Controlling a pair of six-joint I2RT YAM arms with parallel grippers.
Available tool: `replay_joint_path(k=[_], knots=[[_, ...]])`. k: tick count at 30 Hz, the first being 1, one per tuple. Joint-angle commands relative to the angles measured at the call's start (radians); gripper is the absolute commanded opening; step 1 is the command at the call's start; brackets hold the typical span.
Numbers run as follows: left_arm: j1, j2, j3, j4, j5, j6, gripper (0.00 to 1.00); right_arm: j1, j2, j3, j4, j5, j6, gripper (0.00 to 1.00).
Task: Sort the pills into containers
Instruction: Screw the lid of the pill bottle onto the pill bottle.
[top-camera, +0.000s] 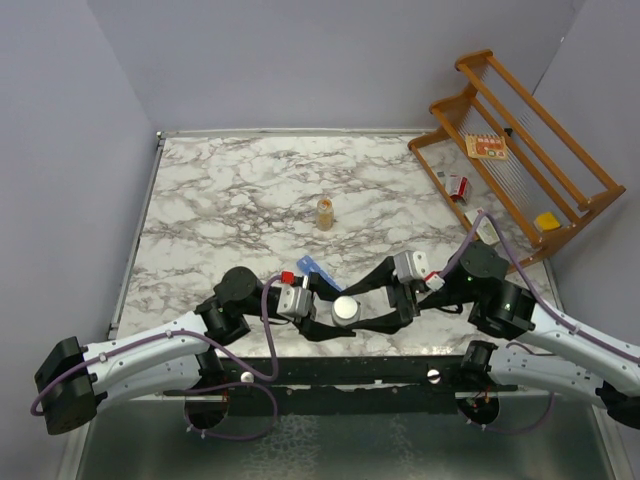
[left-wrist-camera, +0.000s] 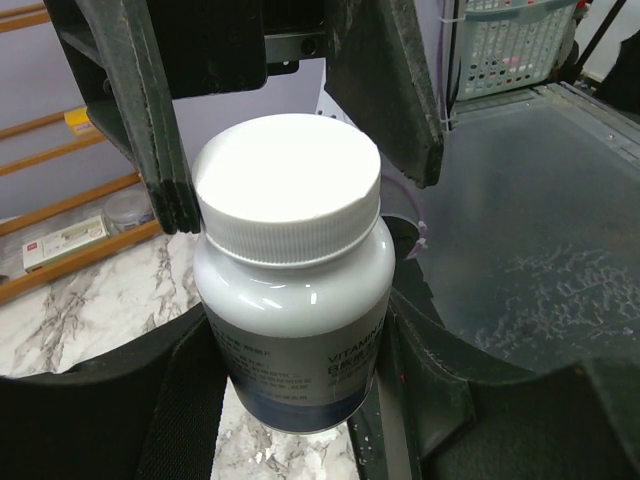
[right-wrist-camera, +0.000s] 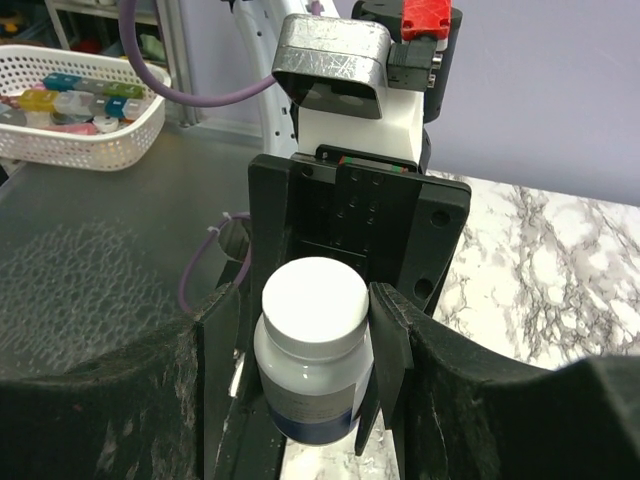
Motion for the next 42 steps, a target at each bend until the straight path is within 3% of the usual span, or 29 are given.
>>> replay_joint_path(k=[1, 15, 22, 29, 42], knots=[[-0.005, -0.001, 0.032, 0.035, 0.016, -0.005, 0.00, -0.001, -0.017, -0.015, 0.043, 0.034, 0.004, 0.55], [-0.006, -0.004, 0.025, 0.036, -0.017, -0.001, 0.00, -0.002, 0.001, -0.006, 0.039, 0.029, 0.006, 0.54], [-0.007, -0.011, 0.018, 0.036, -0.038, 0.000, 0.00, 0.000, 0.006, -0.007, 0.038, 0.028, 0.007, 0.47], [-0.007, -0.024, 0.014, 0.036, -0.088, 0.000, 0.00, -0.001, 0.007, -0.005, 0.033, 0.034, 0.002, 0.26], [-0.007, -0.056, 0.024, 0.026, -0.259, -0.017, 0.00, 0.000, 0.035, 0.008, -0.057, 0.108, -0.053, 0.19]])
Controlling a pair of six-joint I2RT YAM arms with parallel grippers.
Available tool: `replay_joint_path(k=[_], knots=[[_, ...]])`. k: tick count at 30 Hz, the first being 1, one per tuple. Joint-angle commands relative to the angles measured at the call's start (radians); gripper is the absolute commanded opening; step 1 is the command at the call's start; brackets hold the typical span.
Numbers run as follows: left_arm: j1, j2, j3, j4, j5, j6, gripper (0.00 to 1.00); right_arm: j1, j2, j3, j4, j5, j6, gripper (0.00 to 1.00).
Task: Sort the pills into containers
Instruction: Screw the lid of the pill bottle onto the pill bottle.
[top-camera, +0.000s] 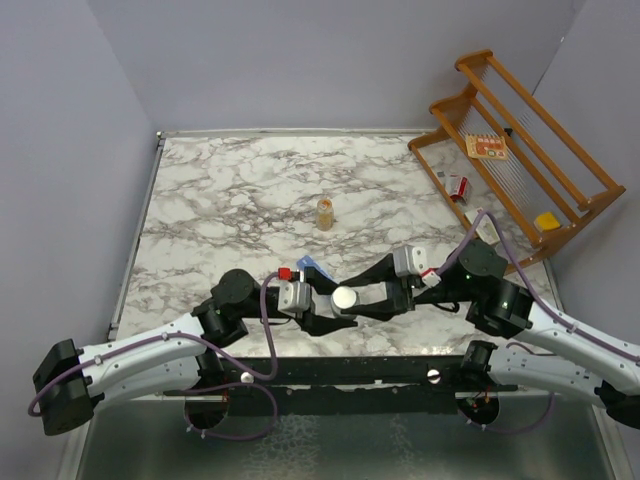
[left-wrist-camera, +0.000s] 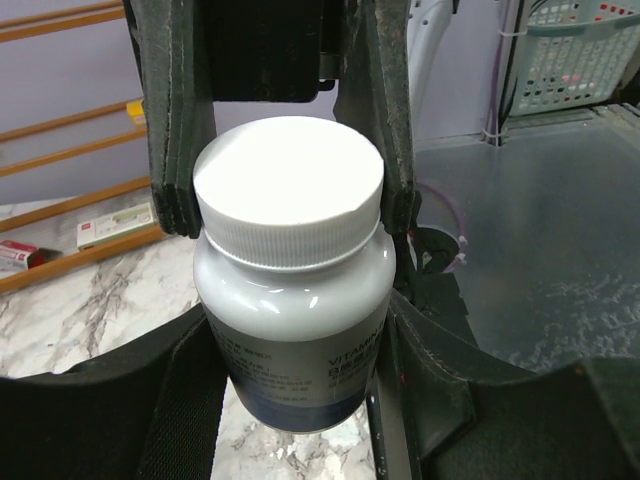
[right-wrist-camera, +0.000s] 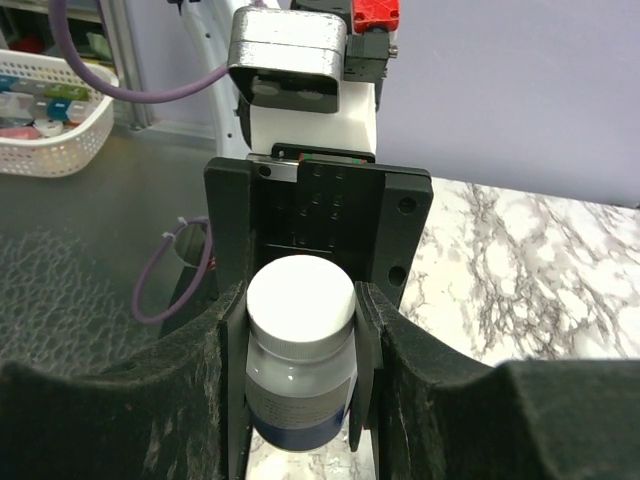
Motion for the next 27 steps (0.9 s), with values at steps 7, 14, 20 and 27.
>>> replay_joint_path(k=[7, 14, 20, 27], knots=[[0.004, -0.052, 0.013, 0.031, -0.266, -0.009, 0.00, 0.005, 0.037, 0.001, -0.093, 0.145, -0.021, 0.18], [0.004, -0.063, 0.025, 0.025, -0.368, 0.014, 0.00, 0.006, 0.071, -0.012, -0.082, 0.204, -0.016, 0.17], [0.004, -0.059, 0.047, 0.026, -0.435, 0.041, 0.00, 0.006, 0.095, -0.037, -0.037, 0.266, -0.008, 0.12], [0.004, -0.059, 0.064, 0.039, -0.543, 0.061, 0.00, 0.005, 0.123, -0.056, 0.011, 0.365, -0.002, 0.09]])
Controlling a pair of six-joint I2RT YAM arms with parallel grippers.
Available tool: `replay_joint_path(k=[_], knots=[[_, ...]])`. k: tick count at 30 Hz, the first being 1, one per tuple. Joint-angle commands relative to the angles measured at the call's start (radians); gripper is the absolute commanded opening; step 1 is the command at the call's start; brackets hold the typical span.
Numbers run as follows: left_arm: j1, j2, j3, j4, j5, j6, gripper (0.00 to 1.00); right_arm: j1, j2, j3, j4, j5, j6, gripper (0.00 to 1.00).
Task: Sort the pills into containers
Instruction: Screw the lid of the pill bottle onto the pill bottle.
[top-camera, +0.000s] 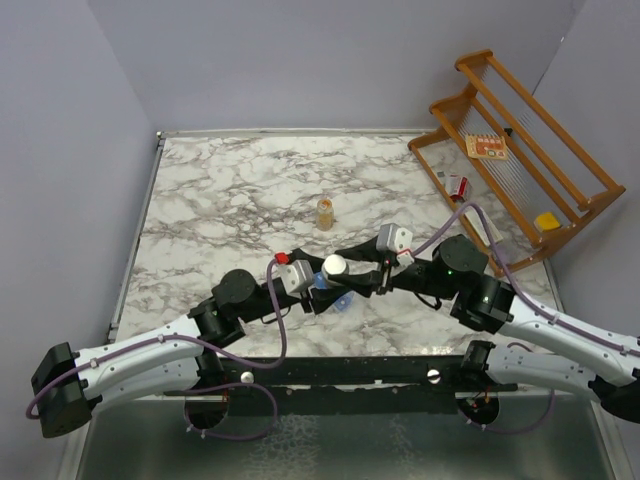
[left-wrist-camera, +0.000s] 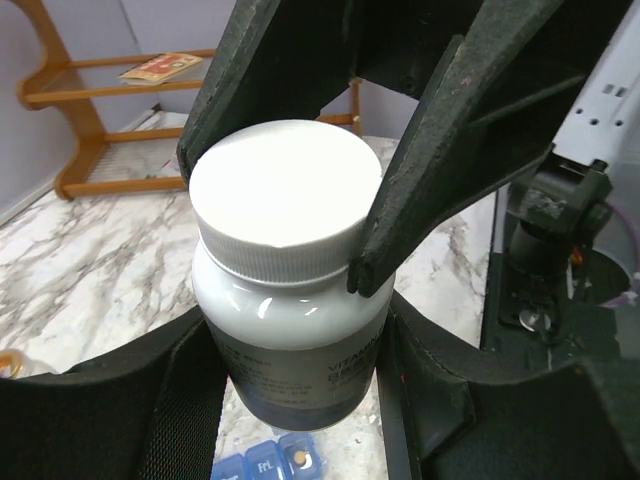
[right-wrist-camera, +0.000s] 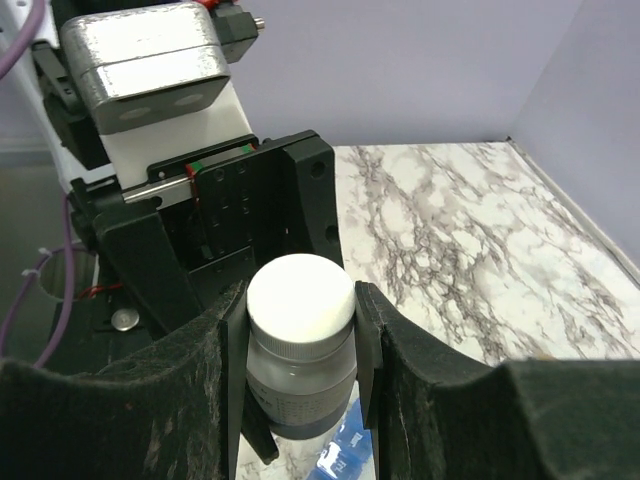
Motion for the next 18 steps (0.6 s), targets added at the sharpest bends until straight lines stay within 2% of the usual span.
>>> replay_joint_path(k=[1, 12, 18], knots=[[0.005, -0.026, 0.067, 0.141, -0.148, 0.020, 0.00, 0.007, 0.041, -0.051, -0.058, 0.086, 0.013, 0.08], [0.005, 0.024, 0.065, 0.263, -0.270, 0.049, 0.00, 0.007, 0.130, -0.080, 0.065, 0.235, 0.044, 0.08], [0.005, 0.064, 0.083, 0.342, -0.286, 0.059, 0.00, 0.008, 0.192, -0.067, 0.081, 0.287, 0.024, 0.08]])
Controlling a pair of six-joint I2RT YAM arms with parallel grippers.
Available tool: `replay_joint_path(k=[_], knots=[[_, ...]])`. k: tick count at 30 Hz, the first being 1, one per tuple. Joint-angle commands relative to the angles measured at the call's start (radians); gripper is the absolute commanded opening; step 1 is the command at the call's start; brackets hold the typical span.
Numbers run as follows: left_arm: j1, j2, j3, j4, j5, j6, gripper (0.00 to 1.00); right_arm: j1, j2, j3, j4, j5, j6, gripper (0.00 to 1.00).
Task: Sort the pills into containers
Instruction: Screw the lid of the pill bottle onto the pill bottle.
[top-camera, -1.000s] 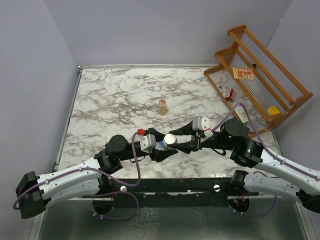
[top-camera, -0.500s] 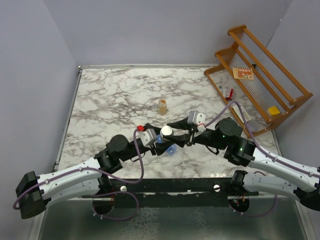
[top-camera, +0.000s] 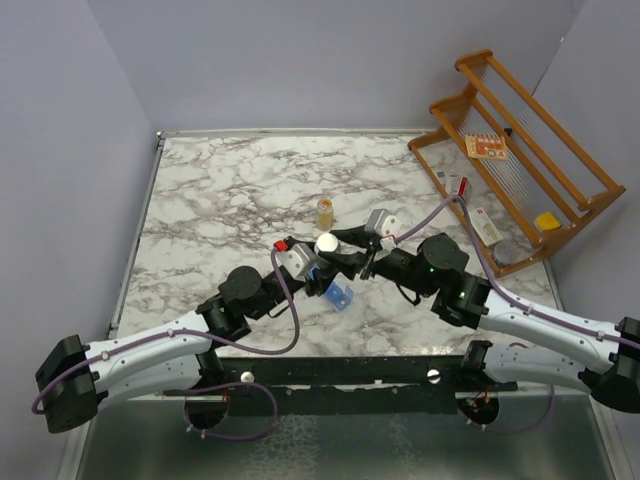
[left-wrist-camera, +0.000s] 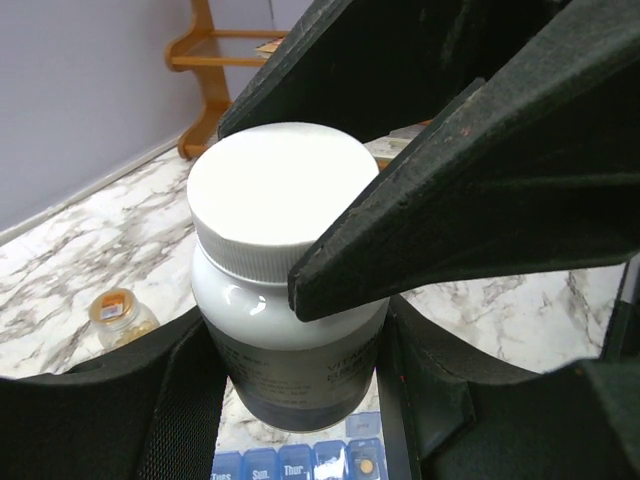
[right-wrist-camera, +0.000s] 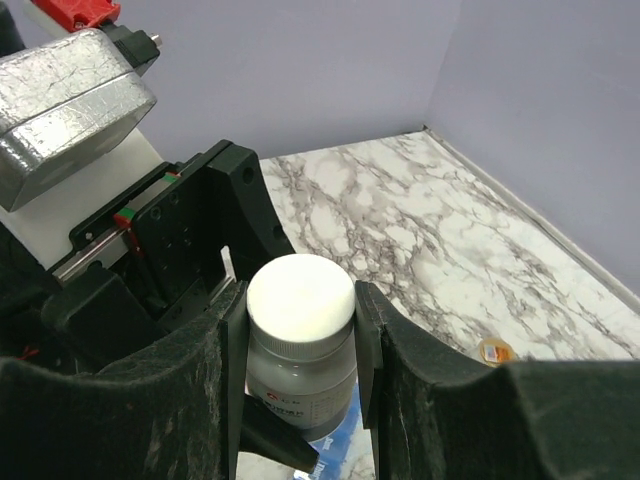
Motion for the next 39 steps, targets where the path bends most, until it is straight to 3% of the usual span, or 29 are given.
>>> replay_joint_path(k=[1, 4, 9, 11, 16, 33, 39], knots=[[-0.003, 0.007, 0.088, 0.285, -0.028, 0.031, 0.00, 0.005, 0.082, -0.027, -0.127, 0.076, -0.004, 0.08], [-0.003, 0.031, 0.102, 0.292, -0.038, 0.036, 0.00, 0.007, 0.111, -0.014, -0.135, 0.100, -0.001, 0.13], [-0.003, 0.059, 0.110, 0.292, -0.035, 0.045, 0.00, 0.009, 0.112, -0.006, -0.132, 0.125, -0.001, 0.44], [-0.003, 0.066, 0.107, 0.290, -0.026, 0.042, 0.00, 0.010, 0.088, -0.012, -0.117, 0.130, -0.002, 0.62], [-0.003, 0.070, 0.083, 0.270, -0.006, 0.016, 0.00, 0.011, 0.016, -0.019, -0.084, 0.146, -0.003, 0.89], [-0.003, 0.046, 0.043, 0.186, -0.013, 0.010, 0.00, 0.010, -0.187, 0.111, -0.317, -0.066, 0.047, 0.92], [-0.003, -0.011, 0.020, 0.143, 0.164, -0.003, 0.00, 0.010, -0.299, 0.122, -0.389, -0.181, 0.017, 0.89]])
